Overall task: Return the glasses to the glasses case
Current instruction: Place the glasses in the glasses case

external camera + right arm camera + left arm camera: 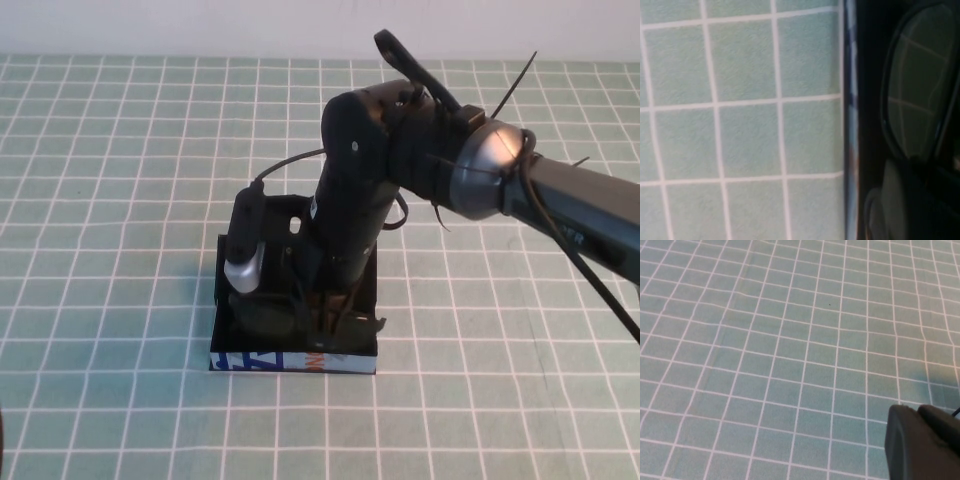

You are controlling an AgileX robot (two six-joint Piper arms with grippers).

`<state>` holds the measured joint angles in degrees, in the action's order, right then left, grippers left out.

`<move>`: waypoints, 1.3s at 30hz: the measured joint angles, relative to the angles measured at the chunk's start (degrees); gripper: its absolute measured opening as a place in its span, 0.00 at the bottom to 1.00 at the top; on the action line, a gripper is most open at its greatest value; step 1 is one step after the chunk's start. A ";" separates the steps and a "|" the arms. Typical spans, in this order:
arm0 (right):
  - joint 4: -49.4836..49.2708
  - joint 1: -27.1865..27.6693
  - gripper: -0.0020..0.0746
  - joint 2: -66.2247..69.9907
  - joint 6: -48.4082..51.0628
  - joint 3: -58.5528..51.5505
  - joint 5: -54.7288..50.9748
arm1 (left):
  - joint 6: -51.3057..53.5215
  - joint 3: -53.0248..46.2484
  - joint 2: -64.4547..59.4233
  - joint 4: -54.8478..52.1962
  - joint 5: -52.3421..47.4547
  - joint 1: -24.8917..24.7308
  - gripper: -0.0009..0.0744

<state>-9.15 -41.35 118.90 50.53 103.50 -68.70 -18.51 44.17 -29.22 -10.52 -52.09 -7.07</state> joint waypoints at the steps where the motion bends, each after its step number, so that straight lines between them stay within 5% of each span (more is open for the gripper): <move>1: 0.00 0.00 0.04 0.10 0.00 0.00 0.76 | 0.00 0.00 0.00 0.00 0.00 0.00 0.01; 13: 0.11 0.00 0.06 1.31 0.00 0.00 4.75 | 0.00 0.00 0.00 0.00 -0.10 0.00 0.01; 23: 0.11 0.00 0.25 1.68 0.00 0.00 4.93 | 0.93 0.00 -0.09 0.00 -0.10 0.00 0.01; 28: 1.36 0.00 0.23 1.08 -0.56 2.11 5.01 | 16.64 -0.46 -0.76 5.16 -0.10 0.00 0.01; 35: 1.18 1.61 0.03 0.17 -14.57 9.17 7.17 | 55.06 -4.08 -7.53 35.40 -2.28 -0.09 0.01; 39: 0.34 4.25 0.02 0.09 -20.77 10.13 7.77 | 62.25 -6.51 -13.54 46.21 -1.62 -0.09 0.01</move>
<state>-8.80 -37.10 118.99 29.77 113.63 -60.93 43.74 37.66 -42.77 35.69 -53.71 -7.16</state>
